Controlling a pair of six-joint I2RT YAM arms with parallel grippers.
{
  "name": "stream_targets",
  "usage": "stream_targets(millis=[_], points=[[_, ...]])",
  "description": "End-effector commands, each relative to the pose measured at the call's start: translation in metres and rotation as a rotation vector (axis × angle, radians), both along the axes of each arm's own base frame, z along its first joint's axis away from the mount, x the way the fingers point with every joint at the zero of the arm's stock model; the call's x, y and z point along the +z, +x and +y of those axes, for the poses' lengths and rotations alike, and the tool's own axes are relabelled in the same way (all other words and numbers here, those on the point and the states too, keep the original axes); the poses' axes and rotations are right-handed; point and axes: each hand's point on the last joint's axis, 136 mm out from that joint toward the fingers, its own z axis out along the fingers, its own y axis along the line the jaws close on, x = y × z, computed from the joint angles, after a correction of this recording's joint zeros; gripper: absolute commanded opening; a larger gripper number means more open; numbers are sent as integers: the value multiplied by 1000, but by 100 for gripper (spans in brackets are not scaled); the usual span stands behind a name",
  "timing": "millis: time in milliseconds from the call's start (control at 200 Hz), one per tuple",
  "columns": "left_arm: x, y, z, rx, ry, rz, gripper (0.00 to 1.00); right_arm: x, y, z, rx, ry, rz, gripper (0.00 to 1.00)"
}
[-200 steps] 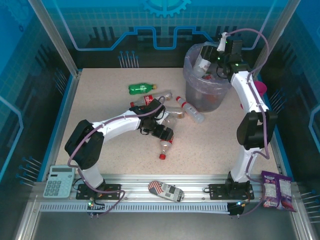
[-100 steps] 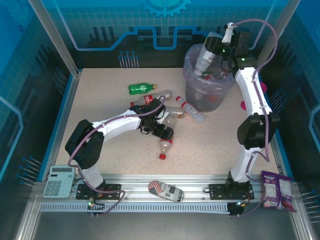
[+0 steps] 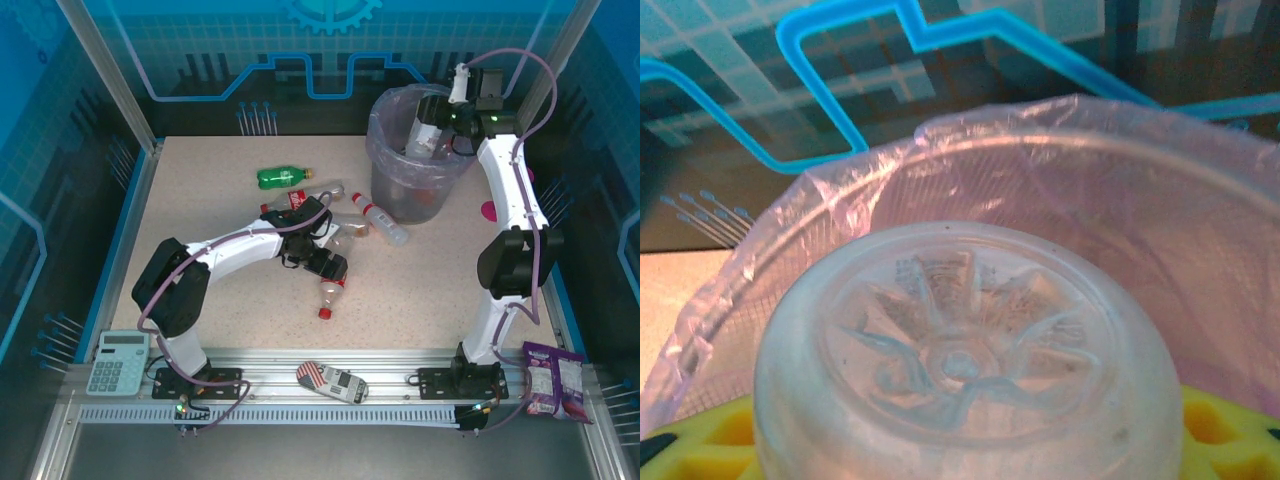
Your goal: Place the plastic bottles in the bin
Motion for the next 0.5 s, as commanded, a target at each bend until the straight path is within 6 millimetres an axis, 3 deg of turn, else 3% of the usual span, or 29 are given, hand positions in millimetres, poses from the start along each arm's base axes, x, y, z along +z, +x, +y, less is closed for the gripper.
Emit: stream_targets(millis=[0,135,255,360,495], points=[[3,1,-3,-21,18,-7,93,-22,-2,3,27,41,86,53],[1,-1,-3,-21,21,-1,93,-48,3,14,32,98,151,56],[-1,-2,-3,-27,35,0,93,-64,6,18,30,77,200,66],[-1,-2,-3,-30,44,-1,93,-58,7,19,35,65,188,75],[1,-2,-1,-29,50,-8,93,-27,6,14,29,25,125,84]])
